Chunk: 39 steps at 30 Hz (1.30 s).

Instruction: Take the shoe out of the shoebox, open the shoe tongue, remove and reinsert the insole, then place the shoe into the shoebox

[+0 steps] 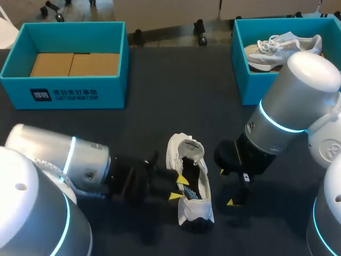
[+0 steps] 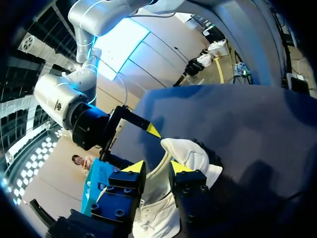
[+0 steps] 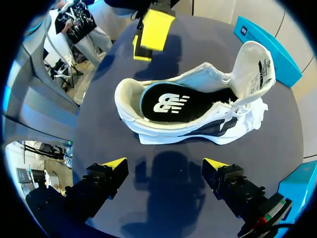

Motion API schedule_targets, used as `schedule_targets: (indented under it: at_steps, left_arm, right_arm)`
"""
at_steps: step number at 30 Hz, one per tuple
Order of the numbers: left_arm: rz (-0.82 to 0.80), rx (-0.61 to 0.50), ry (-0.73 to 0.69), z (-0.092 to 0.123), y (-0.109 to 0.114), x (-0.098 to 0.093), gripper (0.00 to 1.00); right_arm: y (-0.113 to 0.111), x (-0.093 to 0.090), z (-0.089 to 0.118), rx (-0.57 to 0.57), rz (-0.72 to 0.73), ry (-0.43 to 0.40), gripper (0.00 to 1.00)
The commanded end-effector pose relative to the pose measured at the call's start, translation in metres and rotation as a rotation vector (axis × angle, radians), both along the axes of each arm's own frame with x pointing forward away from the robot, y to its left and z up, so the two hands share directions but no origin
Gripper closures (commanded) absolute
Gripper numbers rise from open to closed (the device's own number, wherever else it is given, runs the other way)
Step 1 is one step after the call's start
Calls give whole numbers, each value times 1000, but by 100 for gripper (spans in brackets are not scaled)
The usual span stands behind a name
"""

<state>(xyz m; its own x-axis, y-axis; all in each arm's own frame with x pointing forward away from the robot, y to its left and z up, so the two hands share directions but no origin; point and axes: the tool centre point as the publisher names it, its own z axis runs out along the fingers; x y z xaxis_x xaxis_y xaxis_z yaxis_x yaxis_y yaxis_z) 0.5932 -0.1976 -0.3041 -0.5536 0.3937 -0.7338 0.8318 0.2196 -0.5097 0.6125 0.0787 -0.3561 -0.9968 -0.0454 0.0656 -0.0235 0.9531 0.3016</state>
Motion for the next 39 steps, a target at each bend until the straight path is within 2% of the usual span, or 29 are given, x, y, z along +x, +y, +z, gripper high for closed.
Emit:
schedule_targets:
  at_steps: [1,2,4,5,10,17,19,21,38,39]
  left_arm:
    - [-79,125,31,14,16,6,73]
    - [-86,145,33,15,17,8,79]
    - [-110,187,30,16,20,10,98]
    - [-125,212,22,16,22,11,100]
    - [-179,306,-2,22,29,16,100]
    - [-260,427,11,31,34,20,100]
    - [-289,500,-10,33,34,21,100]
    - [-289,500,-10,33,34,21,100]
    - [-289,500,-10,33,34,21,100]
    - [-339,508,-5,33,30,22,100]
  right_arm:
    - [0,0,-1,1,0,0,0]
    - [0,0,-1,1,0,0,0]
    - [0,0,-1,1,0,0,0]
    - [0,0,-1,1,0,0,0]
    - [-21,-2,7,34,3,-1,0]
    - [-53,-6,18,23,3,33,0]
    - [-63,-6,22,34,15,30,0]
    - [-74,-5,25,43,46,50,0]
    - [-74,-5,25,43,46,50,0]
    - [-74,-5,25,43,46,50,0]
